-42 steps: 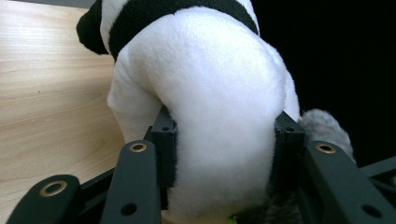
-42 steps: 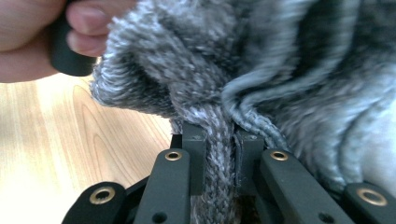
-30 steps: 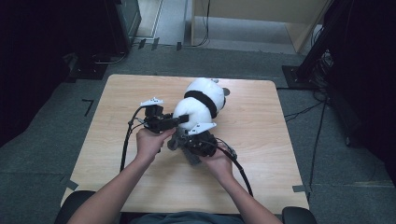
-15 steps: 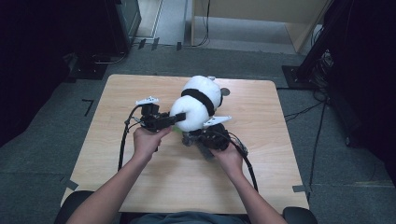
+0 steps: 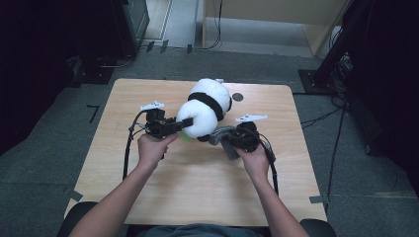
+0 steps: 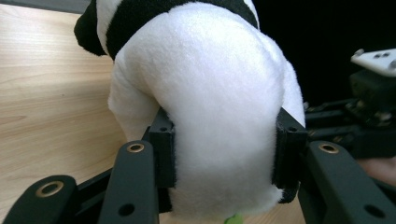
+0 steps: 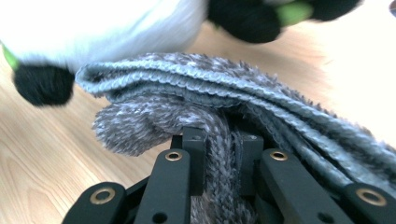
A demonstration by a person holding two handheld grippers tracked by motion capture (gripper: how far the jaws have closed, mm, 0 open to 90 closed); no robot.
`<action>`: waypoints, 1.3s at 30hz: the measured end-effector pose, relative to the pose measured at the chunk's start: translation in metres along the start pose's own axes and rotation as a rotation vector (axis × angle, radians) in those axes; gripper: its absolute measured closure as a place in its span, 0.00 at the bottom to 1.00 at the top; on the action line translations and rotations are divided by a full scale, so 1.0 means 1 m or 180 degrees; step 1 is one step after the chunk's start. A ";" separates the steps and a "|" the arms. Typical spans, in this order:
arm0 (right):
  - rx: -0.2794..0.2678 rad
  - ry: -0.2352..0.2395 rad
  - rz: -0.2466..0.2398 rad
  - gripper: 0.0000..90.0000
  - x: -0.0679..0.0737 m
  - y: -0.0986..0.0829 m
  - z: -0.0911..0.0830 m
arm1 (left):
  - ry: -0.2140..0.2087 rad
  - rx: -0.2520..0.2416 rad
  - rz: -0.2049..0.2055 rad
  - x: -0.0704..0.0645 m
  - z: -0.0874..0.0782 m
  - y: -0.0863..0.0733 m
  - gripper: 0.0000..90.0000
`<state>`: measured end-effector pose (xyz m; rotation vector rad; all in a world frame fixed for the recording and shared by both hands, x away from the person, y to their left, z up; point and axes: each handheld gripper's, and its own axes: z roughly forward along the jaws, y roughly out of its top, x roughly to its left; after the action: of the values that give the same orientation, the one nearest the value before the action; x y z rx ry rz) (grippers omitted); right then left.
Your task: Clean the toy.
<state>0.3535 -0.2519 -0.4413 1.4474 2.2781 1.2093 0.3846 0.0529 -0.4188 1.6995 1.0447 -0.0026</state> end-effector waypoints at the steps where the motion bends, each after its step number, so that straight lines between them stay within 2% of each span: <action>1: -0.0056 0.0005 0.0073 0.89 -0.003 0.001 -0.004 | 0.0012 0.0003 -0.0005 0.001 0.000 0.000 0.61; 3: -0.0147 0.0032 0.0126 0.89 -0.006 0.003 -0.010 | 0.0032 0.0019 -0.0019 0.003 0.000 0.000 0.61; 6: -0.0312 0.0120 0.0109 0.89 -0.003 0.008 -0.019 | 0.0091 0.0040 -0.0001 0.004 0.001 -0.002 0.61; 8: -0.0438 0.0248 0.0085 0.89 0.003 0.011 -0.024 | 0.0102 0.0088 0.0018 0.003 0.004 -0.003 0.61; 12: -0.0585 0.0382 -0.0045 0.89 0.022 0.020 -0.030 | 0.0042 0.0154 0.0037 -0.003 0.011 -0.008 0.60; 19: -0.0536 0.0494 -0.0401 0.90 0.061 0.024 -0.022 | -0.0054 0.0117 0.0018 -0.015 0.015 -0.011 0.60; 21: -0.0525 0.0500 -0.0427 0.90 0.065 0.023 -0.021 | -0.0064 0.0101 -0.0008 -0.016 0.015 -0.011 0.60; 22: -0.0506 0.0500 -0.0525 0.90 0.074 0.022 -0.016 | -0.0084 0.0098 -0.0055 -0.017 0.015 -0.011 0.60; 24: -0.0500 0.0512 -0.0578 0.90 0.081 0.019 -0.012 | -0.0094 0.0097 -0.0124 -0.016 0.014 -0.011 0.60; 33: -0.0472 0.0613 -0.0701 0.90 0.092 0.007 0.004 | -0.0082 0.0109 -0.0207 -0.012 0.012 -0.009 0.61; 35: -0.0454 0.0598 -0.0772 0.90 0.092 0.005 0.007 | -0.0064 0.0124 -0.0202 -0.012 0.012 -0.009 0.61; 37: -0.0463 0.0536 -0.0918 0.90 0.093 0.002 0.010 | -0.0059 0.0129 -0.0197 -0.011 0.013 -0.009 0.60; 39: -0.0402 0.0518 -0.0971 0.90 0.094 -0.002 0.014 | -0.0059 0.0131 -0.0194 -0.011 0.013 -0.009 0.60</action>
<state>0.3116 -0.1675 -0.4276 0.9468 2.3656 1.3844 0.3781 0.0363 -0.4262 1.7010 1.0889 -0.0794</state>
